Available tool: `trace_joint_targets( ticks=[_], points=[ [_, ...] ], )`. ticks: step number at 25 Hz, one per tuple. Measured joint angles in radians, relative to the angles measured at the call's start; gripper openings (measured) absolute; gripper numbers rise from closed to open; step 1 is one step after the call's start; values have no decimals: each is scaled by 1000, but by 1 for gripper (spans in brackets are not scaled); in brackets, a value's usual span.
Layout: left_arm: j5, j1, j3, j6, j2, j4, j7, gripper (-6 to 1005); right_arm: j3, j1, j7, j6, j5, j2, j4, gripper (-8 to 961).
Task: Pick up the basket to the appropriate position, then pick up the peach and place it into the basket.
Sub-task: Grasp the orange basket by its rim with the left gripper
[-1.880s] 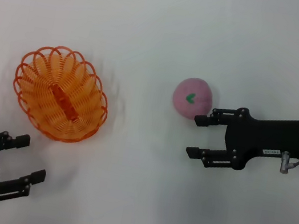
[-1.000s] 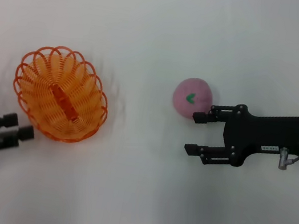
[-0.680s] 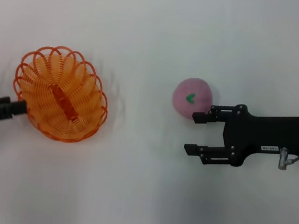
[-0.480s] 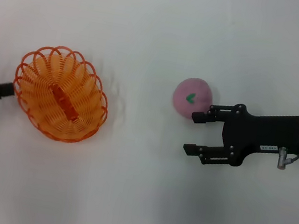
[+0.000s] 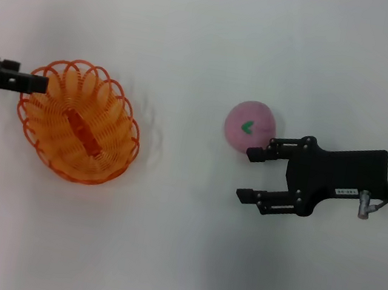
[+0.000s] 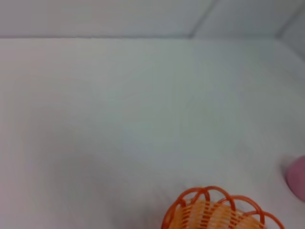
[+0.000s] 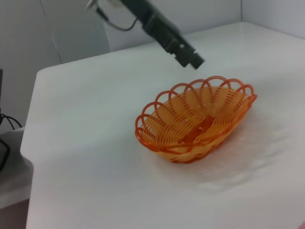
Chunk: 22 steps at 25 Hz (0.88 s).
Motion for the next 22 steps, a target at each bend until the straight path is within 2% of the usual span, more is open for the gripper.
trace_joint_targets(
  ticks=[6, 11, 16, 22],
  points=[
    [121, -120, 120, -42, 5, 15, -42, 779, 0, 1, 0, -2, -1, 0, 0, 745],
    [195, -189, 206, -73, 1, 9, -73, 778, 0, 2, 0, -6, -1, 0, -1, 745],
    [266, -220, 292, -105, -4, 2, -125, 777, 0, 2, 0, -8, -1, 0, -2, 744],
    [342, -237, 333, -161, -24, -34, -143, 777, 0, 5, 0, -8, 0, 0, -2, 744]
  ],
)
